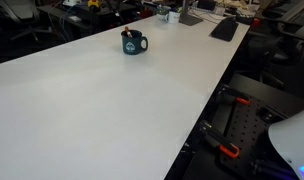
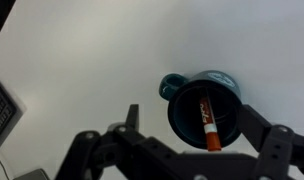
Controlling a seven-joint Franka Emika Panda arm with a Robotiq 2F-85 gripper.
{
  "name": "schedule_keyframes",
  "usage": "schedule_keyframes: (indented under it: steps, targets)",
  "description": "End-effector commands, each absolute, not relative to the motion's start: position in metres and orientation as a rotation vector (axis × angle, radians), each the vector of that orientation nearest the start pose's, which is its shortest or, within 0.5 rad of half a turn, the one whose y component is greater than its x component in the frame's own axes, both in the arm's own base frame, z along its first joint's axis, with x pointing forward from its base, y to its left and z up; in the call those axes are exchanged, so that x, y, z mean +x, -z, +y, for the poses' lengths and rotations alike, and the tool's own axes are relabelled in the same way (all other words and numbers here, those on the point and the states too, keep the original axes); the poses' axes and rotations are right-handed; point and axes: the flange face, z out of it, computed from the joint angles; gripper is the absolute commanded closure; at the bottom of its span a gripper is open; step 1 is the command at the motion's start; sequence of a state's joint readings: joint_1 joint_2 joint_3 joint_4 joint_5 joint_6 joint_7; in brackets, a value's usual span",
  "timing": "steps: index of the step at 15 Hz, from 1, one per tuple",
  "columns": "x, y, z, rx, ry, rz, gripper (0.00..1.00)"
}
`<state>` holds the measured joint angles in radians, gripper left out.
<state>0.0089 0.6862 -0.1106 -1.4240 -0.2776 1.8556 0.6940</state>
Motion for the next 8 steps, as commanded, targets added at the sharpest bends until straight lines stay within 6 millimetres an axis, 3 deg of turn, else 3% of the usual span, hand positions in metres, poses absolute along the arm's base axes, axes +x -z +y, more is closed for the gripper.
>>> schedule_keyframes:
  steps: [1, 6, 8]
  targets:
    - [0.71, -0.276, -0.092, -3.328, -0.268, 1.132, 0.0]
    - [0.714, -0.255, -0.111, -3.328, -0.422, 1.094, 0.0]
    - [0.71, -0.251, -0.111, -3.334, -0.378, 1.119, 0.0]
